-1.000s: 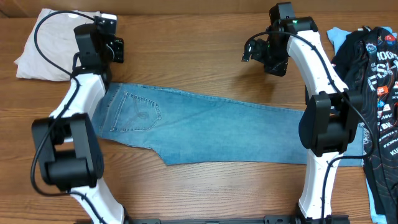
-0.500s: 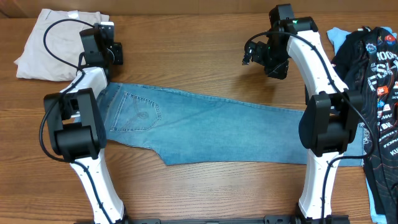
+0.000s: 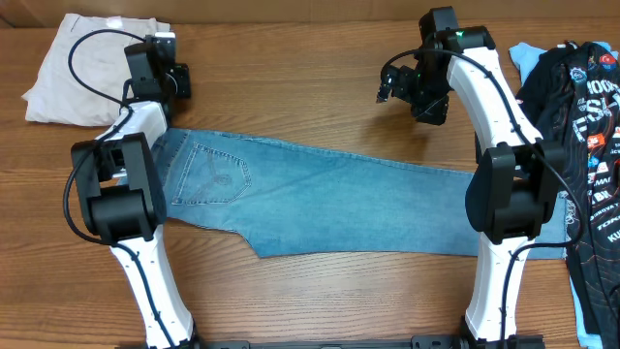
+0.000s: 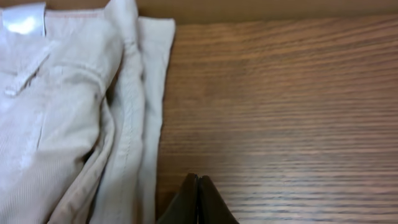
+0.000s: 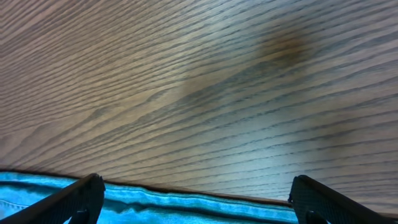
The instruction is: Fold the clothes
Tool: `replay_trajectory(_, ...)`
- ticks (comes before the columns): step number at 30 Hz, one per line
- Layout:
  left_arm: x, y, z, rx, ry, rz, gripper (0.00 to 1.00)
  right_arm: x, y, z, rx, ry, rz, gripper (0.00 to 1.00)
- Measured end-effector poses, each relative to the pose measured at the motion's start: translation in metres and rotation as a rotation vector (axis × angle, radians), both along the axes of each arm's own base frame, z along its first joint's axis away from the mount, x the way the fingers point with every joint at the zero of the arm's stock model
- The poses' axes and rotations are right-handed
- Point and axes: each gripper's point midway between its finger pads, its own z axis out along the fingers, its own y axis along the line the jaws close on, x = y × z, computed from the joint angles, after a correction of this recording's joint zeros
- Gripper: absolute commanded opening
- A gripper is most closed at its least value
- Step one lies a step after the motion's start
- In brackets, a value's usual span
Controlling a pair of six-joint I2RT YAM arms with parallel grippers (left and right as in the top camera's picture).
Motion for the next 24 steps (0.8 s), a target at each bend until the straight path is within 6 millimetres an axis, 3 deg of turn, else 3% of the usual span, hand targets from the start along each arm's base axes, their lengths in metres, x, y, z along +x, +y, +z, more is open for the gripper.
replay_trajectory(12,-0.006,0.025,-0.013,-0.012,0.023,0.047,0.04,-0.004,0.001,0.0,0.009,0.015,0.002,1.0)
replay_trajectory(24,-0.001,0.046,-0.003,-0.104,-0.051,0.177,0.04,-0.008,0.005,0.001,0.033,0.033,0.006,1.0)
